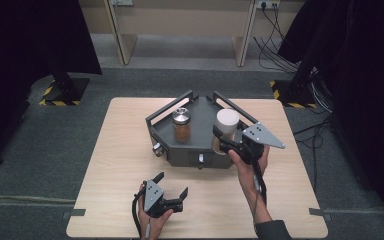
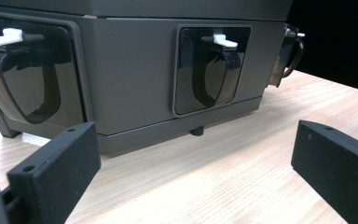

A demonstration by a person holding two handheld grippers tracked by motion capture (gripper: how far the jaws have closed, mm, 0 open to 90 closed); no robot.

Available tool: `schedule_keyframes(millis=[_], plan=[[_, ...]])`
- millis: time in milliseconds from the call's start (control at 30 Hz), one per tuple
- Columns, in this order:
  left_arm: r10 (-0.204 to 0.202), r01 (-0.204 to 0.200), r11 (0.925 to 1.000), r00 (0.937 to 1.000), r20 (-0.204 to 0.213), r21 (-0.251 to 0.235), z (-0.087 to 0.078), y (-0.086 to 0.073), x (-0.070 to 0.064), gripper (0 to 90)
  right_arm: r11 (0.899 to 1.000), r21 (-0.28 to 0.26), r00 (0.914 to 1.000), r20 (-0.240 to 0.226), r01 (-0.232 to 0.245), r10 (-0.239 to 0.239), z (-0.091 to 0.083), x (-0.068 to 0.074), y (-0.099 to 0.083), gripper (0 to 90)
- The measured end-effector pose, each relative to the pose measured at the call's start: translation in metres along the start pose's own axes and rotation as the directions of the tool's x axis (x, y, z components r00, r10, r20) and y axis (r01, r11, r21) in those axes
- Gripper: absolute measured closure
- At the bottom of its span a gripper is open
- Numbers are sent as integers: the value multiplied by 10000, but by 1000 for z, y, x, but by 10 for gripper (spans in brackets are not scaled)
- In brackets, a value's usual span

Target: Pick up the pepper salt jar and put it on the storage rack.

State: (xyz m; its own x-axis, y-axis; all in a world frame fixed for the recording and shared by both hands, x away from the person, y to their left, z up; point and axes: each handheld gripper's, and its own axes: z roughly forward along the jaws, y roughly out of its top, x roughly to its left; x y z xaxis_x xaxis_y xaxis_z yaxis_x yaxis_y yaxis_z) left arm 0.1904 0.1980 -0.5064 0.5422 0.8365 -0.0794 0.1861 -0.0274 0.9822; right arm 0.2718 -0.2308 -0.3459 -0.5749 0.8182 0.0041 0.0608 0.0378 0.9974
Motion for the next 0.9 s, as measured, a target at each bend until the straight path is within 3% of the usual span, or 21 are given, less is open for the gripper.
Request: schedule_keyframes(millis=[400,900], plan=[[-28,28,10000,10000,8,8,0,0,0,6,9994,340,9974,721,-39,14,34,5,0,352],[-97,97,10000,9999,24,7,0,0,1,6,9981,617,9941,1075,62,-129,54,8,-15,350]])
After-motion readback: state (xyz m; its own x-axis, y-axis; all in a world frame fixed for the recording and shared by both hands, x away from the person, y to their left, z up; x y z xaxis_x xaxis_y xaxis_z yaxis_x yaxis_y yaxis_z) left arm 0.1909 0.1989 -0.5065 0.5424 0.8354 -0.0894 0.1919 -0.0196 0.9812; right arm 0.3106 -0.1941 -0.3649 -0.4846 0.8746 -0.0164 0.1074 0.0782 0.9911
